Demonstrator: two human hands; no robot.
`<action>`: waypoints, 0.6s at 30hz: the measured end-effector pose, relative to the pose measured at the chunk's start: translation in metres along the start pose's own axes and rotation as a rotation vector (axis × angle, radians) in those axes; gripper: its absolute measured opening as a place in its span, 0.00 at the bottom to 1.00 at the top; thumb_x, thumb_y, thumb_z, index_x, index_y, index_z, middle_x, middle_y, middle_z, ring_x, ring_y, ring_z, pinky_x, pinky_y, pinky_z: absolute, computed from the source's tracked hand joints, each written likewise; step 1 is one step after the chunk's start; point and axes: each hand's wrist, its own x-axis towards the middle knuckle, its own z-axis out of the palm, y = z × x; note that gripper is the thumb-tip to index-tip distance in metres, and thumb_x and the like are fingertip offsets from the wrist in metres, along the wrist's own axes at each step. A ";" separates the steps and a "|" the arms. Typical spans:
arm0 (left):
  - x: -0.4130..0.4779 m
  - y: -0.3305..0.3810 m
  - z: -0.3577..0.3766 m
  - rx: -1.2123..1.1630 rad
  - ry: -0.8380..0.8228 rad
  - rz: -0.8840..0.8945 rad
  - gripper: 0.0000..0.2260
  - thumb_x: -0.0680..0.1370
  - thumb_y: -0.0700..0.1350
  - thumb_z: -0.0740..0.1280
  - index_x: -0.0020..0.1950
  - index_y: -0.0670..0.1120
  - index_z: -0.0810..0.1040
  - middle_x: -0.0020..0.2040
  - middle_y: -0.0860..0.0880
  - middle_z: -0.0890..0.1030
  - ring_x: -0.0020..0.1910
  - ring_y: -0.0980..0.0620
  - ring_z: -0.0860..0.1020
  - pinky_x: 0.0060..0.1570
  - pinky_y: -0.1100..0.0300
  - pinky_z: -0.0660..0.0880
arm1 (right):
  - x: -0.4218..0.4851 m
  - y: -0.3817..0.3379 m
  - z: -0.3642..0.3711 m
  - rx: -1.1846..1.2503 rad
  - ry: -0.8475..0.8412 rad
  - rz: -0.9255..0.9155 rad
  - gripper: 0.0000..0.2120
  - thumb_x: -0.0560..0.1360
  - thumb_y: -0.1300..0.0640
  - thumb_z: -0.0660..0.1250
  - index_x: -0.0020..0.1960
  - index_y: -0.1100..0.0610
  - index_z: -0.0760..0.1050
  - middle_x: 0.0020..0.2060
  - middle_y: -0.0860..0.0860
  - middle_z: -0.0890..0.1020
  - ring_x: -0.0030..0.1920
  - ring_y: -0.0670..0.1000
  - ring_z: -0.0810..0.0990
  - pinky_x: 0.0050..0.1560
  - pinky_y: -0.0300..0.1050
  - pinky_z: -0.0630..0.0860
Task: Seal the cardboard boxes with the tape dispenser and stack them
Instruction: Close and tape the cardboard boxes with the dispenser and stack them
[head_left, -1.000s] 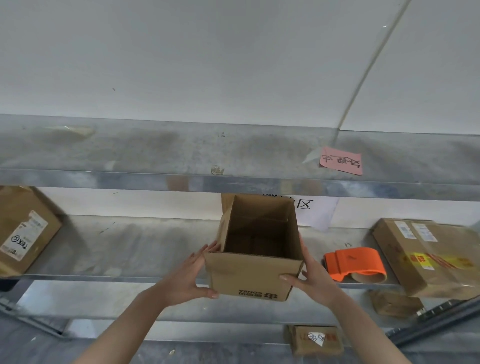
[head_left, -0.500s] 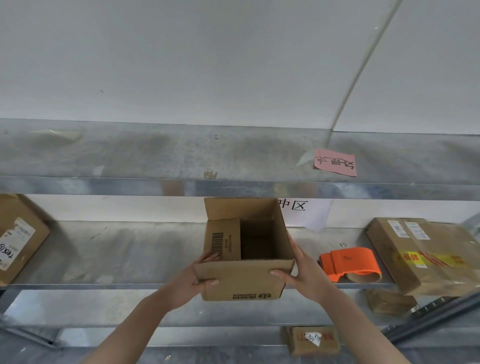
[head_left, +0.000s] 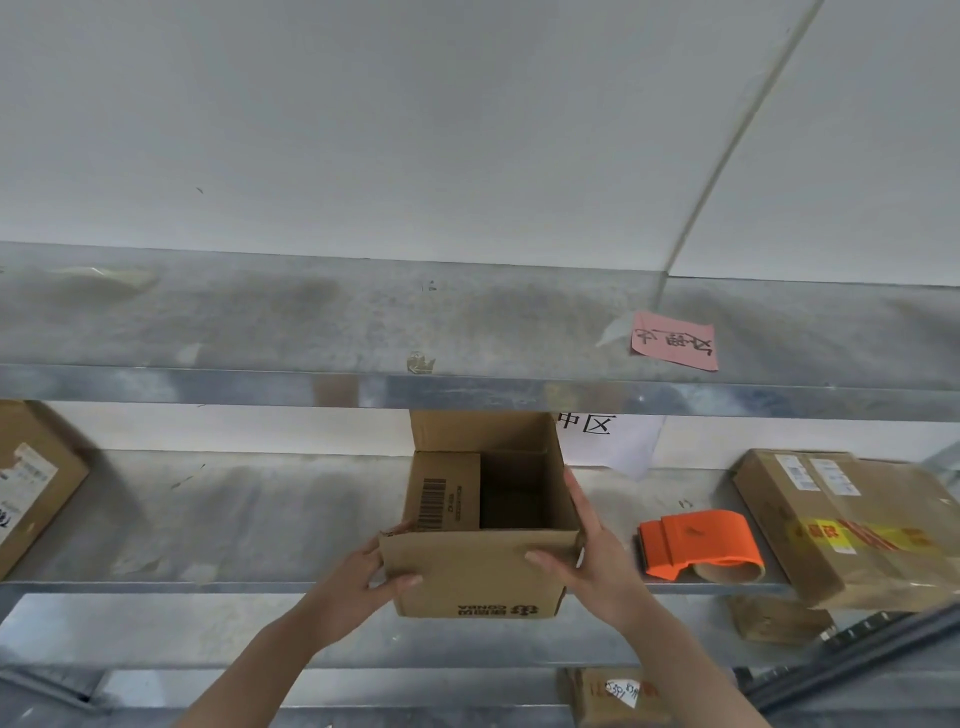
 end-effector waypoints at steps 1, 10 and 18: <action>0.000 0.001 0.003 -0.075 -0.012 0.002 0.26 0.75 0.60 0.64 0.69 0.67 0.56 0.71 0.61 0.65 0.67 0.59 0.67 0.69 0.60 0.65 | 0.000 -0.001 0.001 0.032 0.007 0.006 0.49 0.64 0.24 0.65 0.74 0.30 0.39 0.73 0.41 0.65 0.71 0.44 0.66 0.70 0.49 0.69; 0.008 -0.016 -0.001 0.033 -0.199 0.058 0.35 0.72 0.70 0.61 0.72 0.68 0.46 0.76 0.66 0.45 0.76 0.61 0.47 0.75 0.55 0.55 | 0.000 0.009 -0.006 -0.025 -0.223 -0.028 0.51 0.67 0.37 0.74 0.75 0.31 0.41 0.76 0.32 0.48 0.77 0.41 0.49 0.73 0.35 0.56; 0.005 -0.015 -0.006 0.193 0.038 0.075 0.37 0.69 0.71 0.63 0.75 0.65 0.55 0.74 0.67 0.56 0.71 0.61 0.60 0.73 0.53 0.61 | -0.002 0.030 0.005 -0.386 -0.287 -0.022 0.37 0.65 0.19 0.52 0.71 0.28 0.47 0.75 0.35 0.42 0.75 0.40 0.33 0.77 0.59 0.39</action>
